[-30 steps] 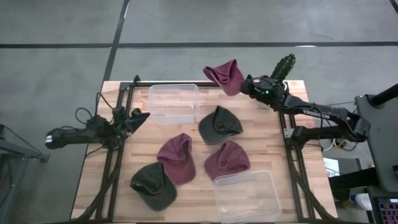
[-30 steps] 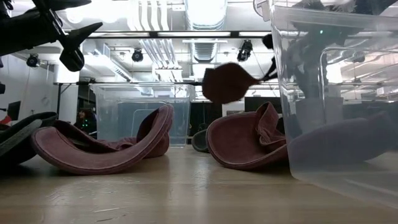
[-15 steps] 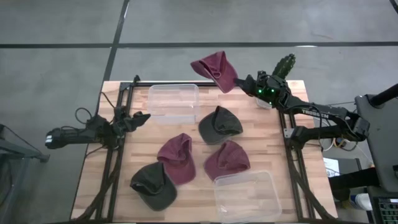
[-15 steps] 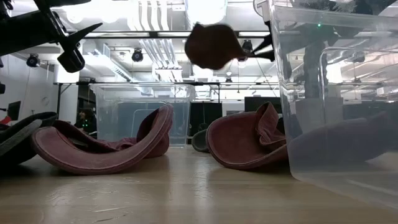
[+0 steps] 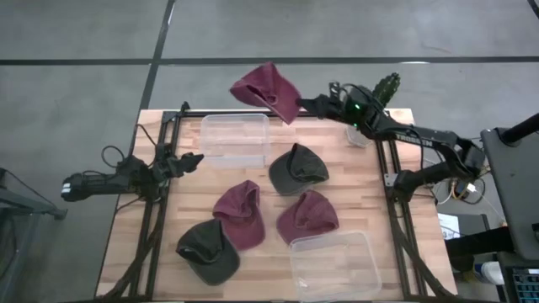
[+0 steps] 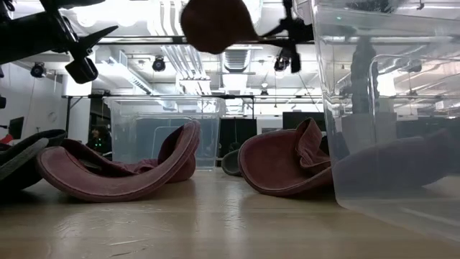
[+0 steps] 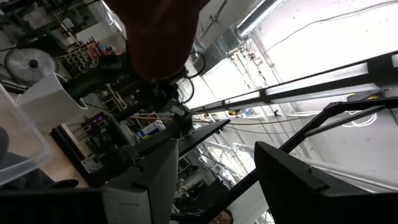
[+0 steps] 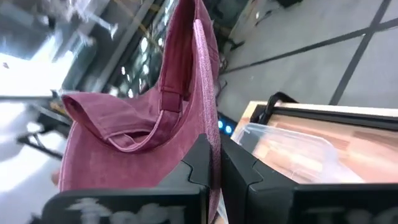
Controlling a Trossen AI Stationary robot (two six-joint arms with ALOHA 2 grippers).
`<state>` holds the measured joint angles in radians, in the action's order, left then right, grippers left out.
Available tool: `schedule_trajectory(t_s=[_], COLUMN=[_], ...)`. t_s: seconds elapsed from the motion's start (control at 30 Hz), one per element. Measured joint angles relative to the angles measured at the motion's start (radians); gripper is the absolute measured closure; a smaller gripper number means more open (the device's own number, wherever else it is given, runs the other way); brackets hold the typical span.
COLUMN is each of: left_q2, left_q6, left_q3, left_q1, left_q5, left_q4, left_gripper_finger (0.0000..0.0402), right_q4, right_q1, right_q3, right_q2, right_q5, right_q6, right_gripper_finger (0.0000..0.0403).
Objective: Pick and place caps into container
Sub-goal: Put the top red cap into the top transparent container
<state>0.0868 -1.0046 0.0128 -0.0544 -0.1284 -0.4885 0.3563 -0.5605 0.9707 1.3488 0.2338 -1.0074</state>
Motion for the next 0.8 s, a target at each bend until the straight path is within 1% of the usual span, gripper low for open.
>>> schedule_trajectory(t_s=[0.3, 0.43, 0.63, 0.8], left_q2=[0.0, 0.0, 0.0, 0.0], left_q6=[-0.007, -0.058, -0.153, -0.157], left_q3=[0.0, 0.0, 0.0, 0.0], left_q1=[0.0, 0.0, 0.0, 0.0], left_q5=[0.002, 0.008, 0.008, 0.009], left_q4=[-0.02, -0.029, -0.073, -0.079], left_gripper_finger=[0.0197, 0.0197, 0.0197, 0.0197], right_q4=[-0.433, -0.518, -0.576, -0.717], right_q1=[0.007, 0.011, 0.015, 0.025], right_q3=[0.423, 0.565, 0.705, 0.814], right_q2=[0.273, 0.38, 0.505, 0.596], right_q5=[0.138, 0.164, 0.165, 0.16], right_q6=[0.22, 0.281, 0.323, 0.39], right_gripper_finger=[0.0391, 0.0391, 0.0391, 0.039])
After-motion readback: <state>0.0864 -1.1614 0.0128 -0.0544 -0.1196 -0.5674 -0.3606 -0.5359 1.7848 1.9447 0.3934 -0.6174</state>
